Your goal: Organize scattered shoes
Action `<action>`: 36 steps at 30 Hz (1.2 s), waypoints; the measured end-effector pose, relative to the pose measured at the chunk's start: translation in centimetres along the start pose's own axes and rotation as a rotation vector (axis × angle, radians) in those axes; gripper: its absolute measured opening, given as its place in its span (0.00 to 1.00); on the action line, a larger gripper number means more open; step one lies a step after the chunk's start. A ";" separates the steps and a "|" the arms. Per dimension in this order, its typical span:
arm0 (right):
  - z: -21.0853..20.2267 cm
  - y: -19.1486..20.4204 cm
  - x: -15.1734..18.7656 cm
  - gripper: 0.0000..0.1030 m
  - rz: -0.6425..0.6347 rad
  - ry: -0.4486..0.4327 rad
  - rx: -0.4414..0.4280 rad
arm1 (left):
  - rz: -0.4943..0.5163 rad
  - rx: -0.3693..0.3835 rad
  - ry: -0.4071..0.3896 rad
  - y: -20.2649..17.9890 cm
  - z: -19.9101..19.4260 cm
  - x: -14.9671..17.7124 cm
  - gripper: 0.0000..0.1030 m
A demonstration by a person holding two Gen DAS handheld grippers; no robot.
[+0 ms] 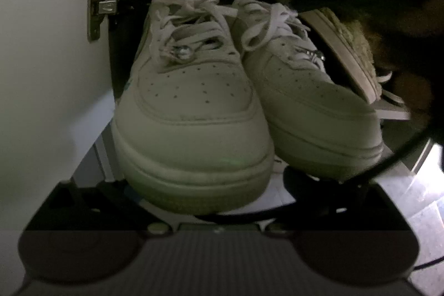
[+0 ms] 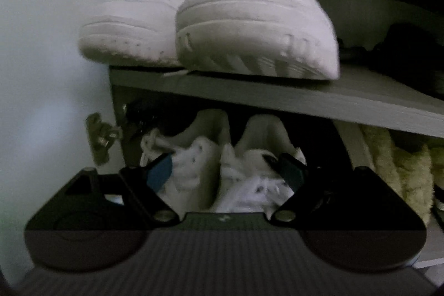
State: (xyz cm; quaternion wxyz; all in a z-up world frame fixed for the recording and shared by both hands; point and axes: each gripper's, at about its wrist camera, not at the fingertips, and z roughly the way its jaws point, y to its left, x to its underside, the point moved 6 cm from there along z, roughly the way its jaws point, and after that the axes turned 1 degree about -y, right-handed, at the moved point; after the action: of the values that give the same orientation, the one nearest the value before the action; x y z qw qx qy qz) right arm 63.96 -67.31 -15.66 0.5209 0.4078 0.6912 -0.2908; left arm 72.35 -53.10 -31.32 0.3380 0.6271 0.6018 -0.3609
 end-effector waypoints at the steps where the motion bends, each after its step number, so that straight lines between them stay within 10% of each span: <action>1: 0.1 -1.0 -1.2 0.83 0.005 -0.018 0.002 | 0.008 -0.003 0.002 -0.2 -0.1 0.4 0.97; 6: -6.1 -4.4 -2.0 0.83 0.151 -0.060 0.055 | -0.009 0.005 0.016 4.6 -2.9 -2.9 0.97; 19: -4.9 -10.8 10.7 0.75 1.188 0.141 -0.172 | -0.036 -0.048 0.044 2.2 4.2 -11.6 0.96; 21: -5.2 -10.3 10.9 0.62 1.234 0.140 -0.202 | -0.054 -0.071 0.061 2.6 4.6 -12.0 0.95; 36: 0.8 -10.5 8.3 0.60 1.239 0.113 -0.189 | -0.203 -0.157 0.156 4.5 10.5 -16.7 0.94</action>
State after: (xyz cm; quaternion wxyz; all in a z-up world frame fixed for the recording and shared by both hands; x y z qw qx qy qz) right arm 54.19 -71.06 -24.03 0.5893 0.6994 0.3757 0.1495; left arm 76.08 -70.85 -22.38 0.2999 0.5607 0.7130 -0.2954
